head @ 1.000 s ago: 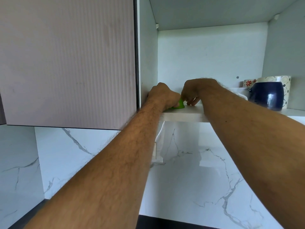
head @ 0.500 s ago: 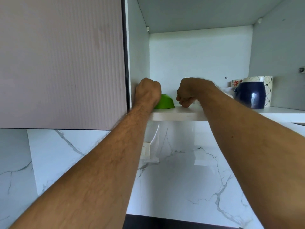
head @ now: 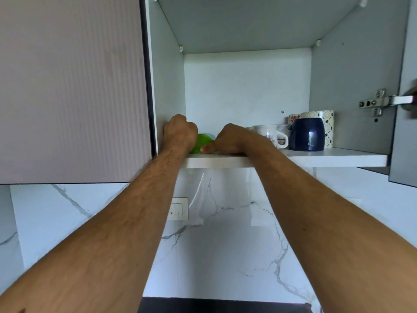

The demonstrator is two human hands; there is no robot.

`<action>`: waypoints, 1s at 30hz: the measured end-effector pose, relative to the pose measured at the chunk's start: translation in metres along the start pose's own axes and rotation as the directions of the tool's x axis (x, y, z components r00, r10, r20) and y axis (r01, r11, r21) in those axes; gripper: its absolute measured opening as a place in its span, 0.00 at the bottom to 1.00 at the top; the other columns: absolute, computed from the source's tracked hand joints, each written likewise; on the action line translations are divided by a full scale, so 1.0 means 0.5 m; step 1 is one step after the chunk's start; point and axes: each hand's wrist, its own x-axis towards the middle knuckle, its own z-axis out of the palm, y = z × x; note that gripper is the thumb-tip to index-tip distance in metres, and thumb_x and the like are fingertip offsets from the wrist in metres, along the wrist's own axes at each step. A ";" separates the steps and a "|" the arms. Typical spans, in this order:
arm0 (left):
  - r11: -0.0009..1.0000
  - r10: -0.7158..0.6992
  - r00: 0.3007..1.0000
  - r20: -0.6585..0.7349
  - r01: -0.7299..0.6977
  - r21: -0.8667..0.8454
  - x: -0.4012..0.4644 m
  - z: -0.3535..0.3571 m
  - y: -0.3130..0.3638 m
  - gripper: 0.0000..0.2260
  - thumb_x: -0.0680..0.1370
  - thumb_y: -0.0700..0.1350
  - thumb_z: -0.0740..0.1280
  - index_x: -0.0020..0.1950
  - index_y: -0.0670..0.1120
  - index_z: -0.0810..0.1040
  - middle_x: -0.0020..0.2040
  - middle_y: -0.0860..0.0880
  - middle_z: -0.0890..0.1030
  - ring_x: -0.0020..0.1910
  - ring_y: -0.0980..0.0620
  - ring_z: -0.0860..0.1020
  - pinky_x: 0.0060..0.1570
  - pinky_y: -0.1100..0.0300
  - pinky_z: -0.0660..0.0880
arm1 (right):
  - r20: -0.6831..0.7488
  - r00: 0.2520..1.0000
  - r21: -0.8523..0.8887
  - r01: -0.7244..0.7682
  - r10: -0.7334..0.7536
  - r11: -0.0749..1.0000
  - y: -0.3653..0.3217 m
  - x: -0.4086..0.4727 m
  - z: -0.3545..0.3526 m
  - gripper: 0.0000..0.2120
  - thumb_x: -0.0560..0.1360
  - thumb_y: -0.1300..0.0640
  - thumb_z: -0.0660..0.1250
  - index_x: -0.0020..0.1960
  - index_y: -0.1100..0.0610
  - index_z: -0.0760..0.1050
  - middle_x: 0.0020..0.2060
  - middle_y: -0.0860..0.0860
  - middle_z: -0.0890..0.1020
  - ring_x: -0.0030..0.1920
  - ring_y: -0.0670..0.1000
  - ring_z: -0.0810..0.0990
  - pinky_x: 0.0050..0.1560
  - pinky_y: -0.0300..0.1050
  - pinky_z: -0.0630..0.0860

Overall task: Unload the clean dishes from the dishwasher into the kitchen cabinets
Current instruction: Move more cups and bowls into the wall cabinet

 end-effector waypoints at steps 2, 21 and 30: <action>1.000 0.020 1.000 -0.006 -0.020 -0.006 0.002 0.001 -0.002 0.19 0.80 0.39 0.56 0.72 0.43 0.70 0.70 0.43 0.72 0.63 0.45 0.72 0.60 0.59 0.68 | -0.025 1.000 0.073 0.002 0.000 0.997 0.000 -0.007 -0.004 0.21 0.68 0.40 0.74 0.45 0.57 0.75 0.38 0.51 0.78 0.36 0.49 0.75 0.34 0.43 0.66; 0.881 0.470 0.883 0.014 -0.470 0.051 -0.074 -0.014 -0.027 0.15 0.81 0.39 0.58 0.66 0.43 0.75 0.61 0.44 0.77 0.66 0.45 0.70 0.64 0.54 0.69 | -0.347 0.938 -0.059 -0.045 0.021 0.997 0.025 -0.164 -0.007 0.11 0.74 0.59 0.62 0.46 0.60 0.83 0.42 0.55 0.83 0.43 0.54 0.80 0.31 0.37 0.71; 0.805 0.575 0.812 -0.099 -0.540 0.246 -0.220 -0.090 -0.023 0.10 0.72 0.37 0.62 0.50 0.45 0.79 0.46 0.45 0.79 0.51 0.43 0.74 0.49 0.51 0.70 | -0.345 0.938 -0.135 -0.060 0.009 0.989 0.034 -0.333 -0.053 0.12 0.76 0.57 0.60 0.42 0.55 0.82 0.45 0.55 0.83 0.40 0.52 0.76 0.42 0.38 0.72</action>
